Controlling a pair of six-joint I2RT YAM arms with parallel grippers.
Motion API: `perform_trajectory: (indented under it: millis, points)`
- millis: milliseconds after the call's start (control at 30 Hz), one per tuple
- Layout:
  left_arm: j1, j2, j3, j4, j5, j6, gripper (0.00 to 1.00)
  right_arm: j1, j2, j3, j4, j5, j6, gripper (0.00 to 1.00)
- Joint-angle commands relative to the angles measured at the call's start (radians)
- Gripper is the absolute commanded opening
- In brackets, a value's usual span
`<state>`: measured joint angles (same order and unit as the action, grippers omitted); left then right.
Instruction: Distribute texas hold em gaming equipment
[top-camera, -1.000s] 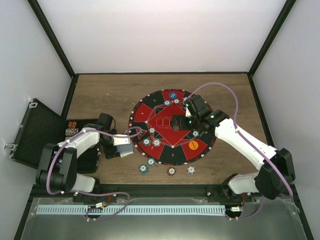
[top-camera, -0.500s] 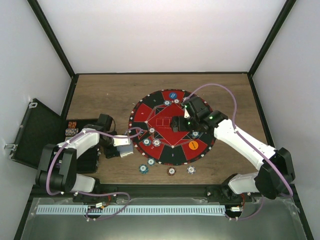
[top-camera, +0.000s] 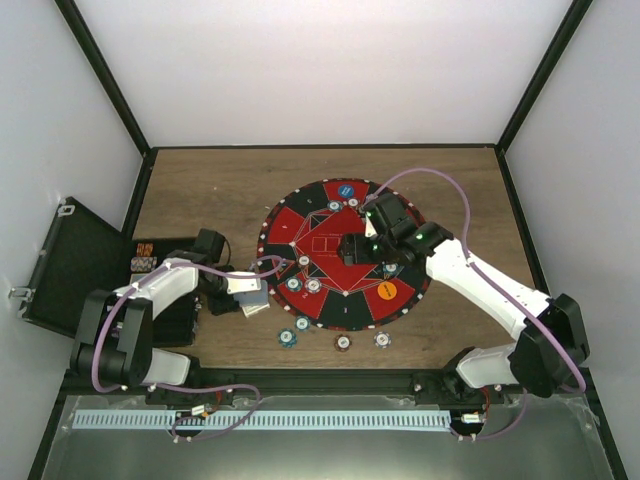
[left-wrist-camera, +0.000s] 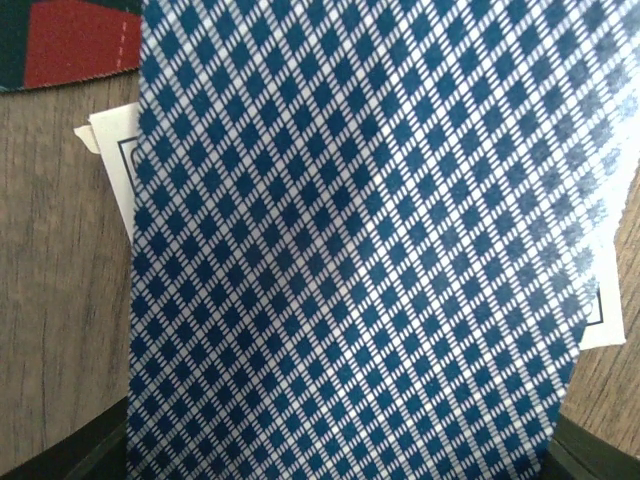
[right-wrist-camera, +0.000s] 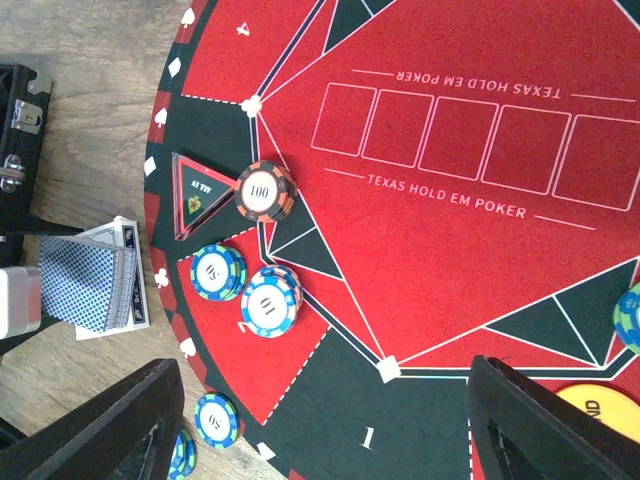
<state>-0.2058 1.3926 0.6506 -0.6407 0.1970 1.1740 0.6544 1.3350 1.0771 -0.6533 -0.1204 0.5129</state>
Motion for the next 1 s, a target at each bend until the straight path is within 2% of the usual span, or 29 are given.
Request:
perform_trajectory:
  millis: [0, 300, 367, 433, 600, 800, 967]
  points:
    - [-0.006, 0.026, -0.040, 0.061, -0.025, 0.014, 0.62, 0.016, 0.016, 0.000, 0.018, -0.022, 0.005, 0.79]
    - [-0.005, 0.020, -0.037, 0.053, -0.033, 0.019, 0.49, 0.027, 0.029, -0.009, 0.058, -0.080, 0.017, 0.77]
    - [-0.006, 0.010, -0.032, 0.043, -0.033, 0.023, 0.43, 0.028, 0.032, -0.011, 0.071, -0.099, 0.019, 0.77]
    - [-0.006, -0.002, -0.027, 0.037, -0.034, 0.022, 0.32, 0.028, 0.035, -0.014, 0.082, -0.113, 0.022, 0.76]
    - [-0.005, -0.035, -0.008, 0.012, -0.032, 0.019, 0.15, 0.028, 0.039, -0.025, 0.099, -0.133, 0.026, 0.76]
    - [-0.004, -0.045, 0.023, -0.023, -0.021, 0.008, 0.04, 0.028, 0.032, -0.037, 0.110, -0.147, 0.031, 0.75]
    - [-0.003, -0.069, 0.056, -0.080, 0.018, 0.003, 0.04, 0.028, 0.026, -0.049, 0.129, -0.166, 0.036, 0.75]
